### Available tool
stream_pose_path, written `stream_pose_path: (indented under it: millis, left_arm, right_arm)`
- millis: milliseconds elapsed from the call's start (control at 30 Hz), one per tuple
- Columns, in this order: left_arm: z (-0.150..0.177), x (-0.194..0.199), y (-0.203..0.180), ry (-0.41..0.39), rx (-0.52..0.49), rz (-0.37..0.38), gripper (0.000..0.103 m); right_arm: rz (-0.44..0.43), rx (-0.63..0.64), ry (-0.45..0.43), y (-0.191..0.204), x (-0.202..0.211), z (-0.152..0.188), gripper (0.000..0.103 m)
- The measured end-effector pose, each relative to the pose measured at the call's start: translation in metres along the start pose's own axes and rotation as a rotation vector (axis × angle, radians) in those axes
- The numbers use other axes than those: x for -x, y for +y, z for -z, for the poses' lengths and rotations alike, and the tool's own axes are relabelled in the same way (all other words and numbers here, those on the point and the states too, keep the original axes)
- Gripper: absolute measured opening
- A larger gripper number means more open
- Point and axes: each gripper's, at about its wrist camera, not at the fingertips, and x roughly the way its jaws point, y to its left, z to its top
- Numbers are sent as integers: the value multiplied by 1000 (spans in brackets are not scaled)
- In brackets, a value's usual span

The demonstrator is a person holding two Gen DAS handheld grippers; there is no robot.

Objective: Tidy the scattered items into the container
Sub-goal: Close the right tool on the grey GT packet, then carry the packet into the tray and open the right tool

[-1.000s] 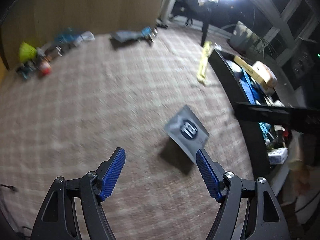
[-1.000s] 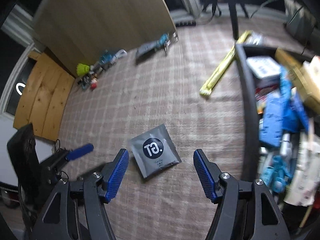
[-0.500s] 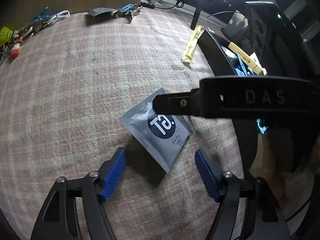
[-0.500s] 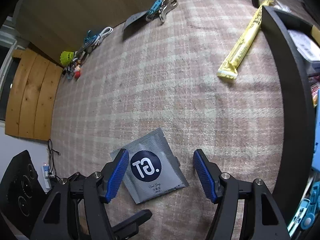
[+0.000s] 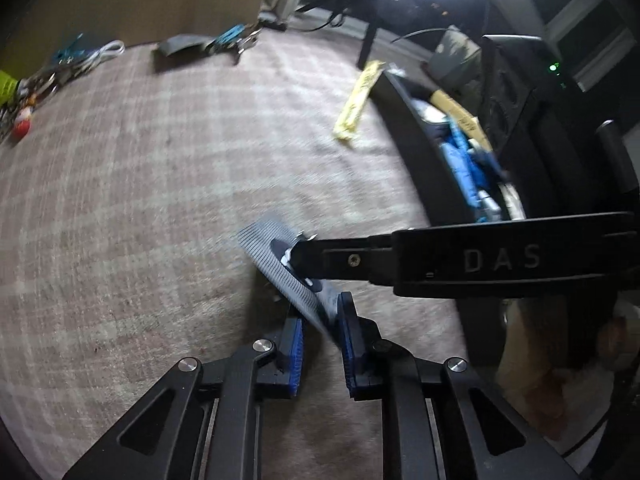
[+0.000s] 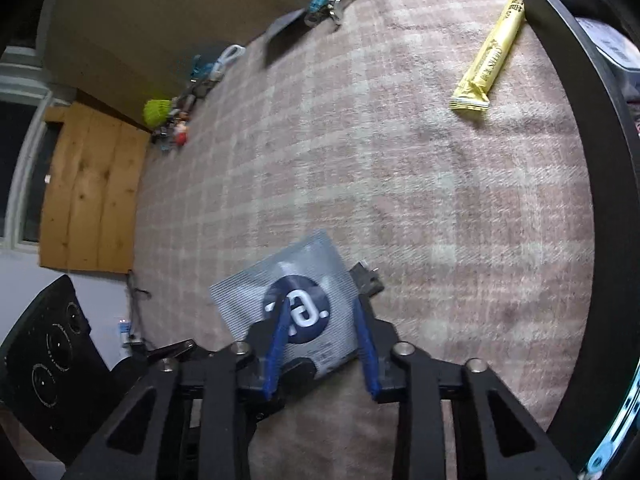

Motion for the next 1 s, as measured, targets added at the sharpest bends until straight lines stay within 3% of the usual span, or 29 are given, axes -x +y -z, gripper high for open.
stream_pose_path:
  millis: [267, 467, 967, 1000]
  left_arm:
    - [-13, 16, -30, -44, -28, 57, 17]
    - [-31, 24, -75, -70, -104, 101, 18]
    - [-80, -13, -221, -57, -304, 266, 18]
    - [-83, -17, -231, -59, -325, 253, 27]
  right_arm:
    - [-28, 5, -71, 2, 43, 9, 20]
    - [-20, -1, -159, -4, 88, 16, 20]
    - [94, -113, -375, -84, 229, 32, 20]
    - [105, -121, -385, -89, 235, 32, 20]
